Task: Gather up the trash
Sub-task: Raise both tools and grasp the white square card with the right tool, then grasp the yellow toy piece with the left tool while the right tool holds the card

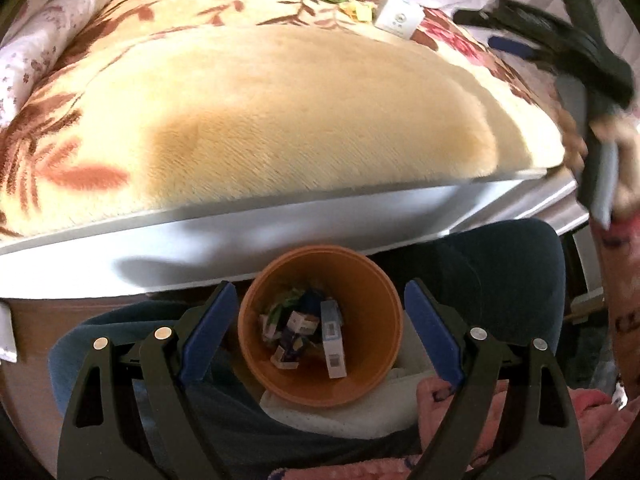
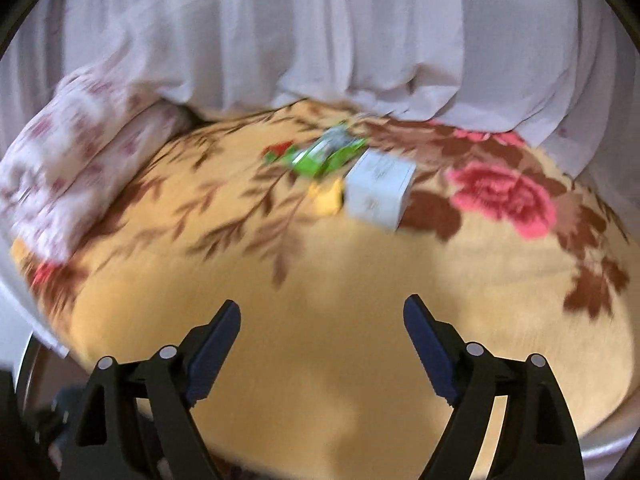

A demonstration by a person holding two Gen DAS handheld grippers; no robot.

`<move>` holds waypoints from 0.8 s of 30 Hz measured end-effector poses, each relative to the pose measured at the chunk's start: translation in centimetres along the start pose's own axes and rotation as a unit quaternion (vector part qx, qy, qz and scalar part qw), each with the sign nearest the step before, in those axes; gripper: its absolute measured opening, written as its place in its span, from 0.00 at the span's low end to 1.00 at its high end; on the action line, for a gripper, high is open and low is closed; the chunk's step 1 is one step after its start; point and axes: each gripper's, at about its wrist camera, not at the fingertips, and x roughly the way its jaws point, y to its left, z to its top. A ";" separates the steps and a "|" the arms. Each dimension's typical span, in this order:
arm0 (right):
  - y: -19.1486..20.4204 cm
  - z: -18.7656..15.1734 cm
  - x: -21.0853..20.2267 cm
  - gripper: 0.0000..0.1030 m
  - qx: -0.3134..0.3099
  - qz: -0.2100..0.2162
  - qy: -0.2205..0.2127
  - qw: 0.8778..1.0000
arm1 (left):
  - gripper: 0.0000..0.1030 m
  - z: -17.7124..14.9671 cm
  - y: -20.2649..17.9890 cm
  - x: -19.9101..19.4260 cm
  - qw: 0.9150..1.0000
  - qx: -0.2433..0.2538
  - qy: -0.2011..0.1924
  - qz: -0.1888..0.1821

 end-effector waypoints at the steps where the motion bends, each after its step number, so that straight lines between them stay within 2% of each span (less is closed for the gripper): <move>1: -0.3 0.8 0.7 0.80 0.006 -0.008 -0.001 1.000 | 0.81 0.1 0.1 -0.1 1.000 -0.002 -0.001 0.000; 4: -1.2 4.1 4.1 0.80 0.030 -0.032 0.004 0.999 | 0.81 0.4 0.6 -0.3 1.000 -0.008 -0.003 0.004; 11: -3.3 8.9 10.9 0.80 0.095 -0.068 0.032 0.993 | 0.81 1.3 1.5 -1.2 1.000 -0.019 -0.015 0.008; 17: -4.6 10.6 14.7 0.79 0.127 -0.093 0.062 0.986 | 0.81 1.6 1.7 -1.6 1.000 -0.020 -0.020 0.006; 20: -5.0 10.7 15.9 0.66 0.129 -0.089 0.088 0.984 | 0.81 1.9 1.6 -1.9 1.000 -0.019 -0.023 0.007; 24: -5.2 10.3 14.9 0.65 0.115 -0.086 0.089 0.986 | 0.81 2.8 1.1 -2.1 0.999 -0.010 -0.030 0.005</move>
